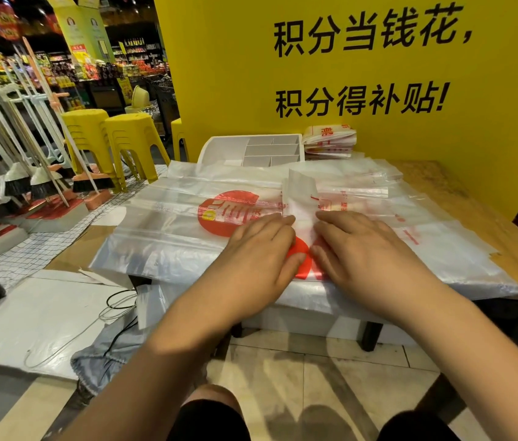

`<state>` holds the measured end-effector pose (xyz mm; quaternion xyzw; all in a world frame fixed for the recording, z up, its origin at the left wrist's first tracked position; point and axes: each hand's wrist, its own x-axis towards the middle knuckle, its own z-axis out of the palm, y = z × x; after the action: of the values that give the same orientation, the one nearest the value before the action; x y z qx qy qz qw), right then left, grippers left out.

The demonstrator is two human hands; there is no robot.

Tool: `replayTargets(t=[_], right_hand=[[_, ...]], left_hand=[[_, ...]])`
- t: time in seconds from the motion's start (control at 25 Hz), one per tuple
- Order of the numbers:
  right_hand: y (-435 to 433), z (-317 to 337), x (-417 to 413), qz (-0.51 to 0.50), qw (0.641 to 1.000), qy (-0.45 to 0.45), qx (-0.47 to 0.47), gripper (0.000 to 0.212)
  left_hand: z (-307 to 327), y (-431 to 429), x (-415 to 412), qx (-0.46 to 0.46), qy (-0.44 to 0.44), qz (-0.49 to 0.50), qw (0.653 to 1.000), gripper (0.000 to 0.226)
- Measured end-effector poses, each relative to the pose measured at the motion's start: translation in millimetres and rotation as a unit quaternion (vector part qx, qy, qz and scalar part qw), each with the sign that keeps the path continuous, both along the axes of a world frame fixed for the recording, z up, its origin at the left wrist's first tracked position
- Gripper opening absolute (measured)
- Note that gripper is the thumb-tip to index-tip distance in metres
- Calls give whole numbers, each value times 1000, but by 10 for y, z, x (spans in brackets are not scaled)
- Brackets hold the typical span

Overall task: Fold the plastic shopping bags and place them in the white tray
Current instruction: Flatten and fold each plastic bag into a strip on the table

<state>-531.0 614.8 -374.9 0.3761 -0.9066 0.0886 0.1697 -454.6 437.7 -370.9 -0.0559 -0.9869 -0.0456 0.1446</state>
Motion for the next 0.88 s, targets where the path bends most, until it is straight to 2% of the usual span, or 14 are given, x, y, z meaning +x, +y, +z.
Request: replayTargets(t=[0.08,0.24,0.44,0.68,0.8,0.88], right_hand=[[93,14,-92,42,996,-55,56,70],[250,64,-276,86,982,-137,92,92],[330,43,-357,120,981,-130,76,92],[312,-51,-398,133,985,-94,63,85],[327,-56,-401,134,983,-111,58,86],[349,-36,-405,140,980,-133,55,88]], left_hand=[[26,-92,-43,9,-56,-19,998,62],[37,-252,-117,36,-83,-53,995,74],[-9,-318,-149,74,-67,-73,992,71],[-43,-298,-161,56,-38,-84,994,63],[-31,-289,-137,60,-47,-84,994,64],[9,-311,-123,64,-77,-84,991,72]])
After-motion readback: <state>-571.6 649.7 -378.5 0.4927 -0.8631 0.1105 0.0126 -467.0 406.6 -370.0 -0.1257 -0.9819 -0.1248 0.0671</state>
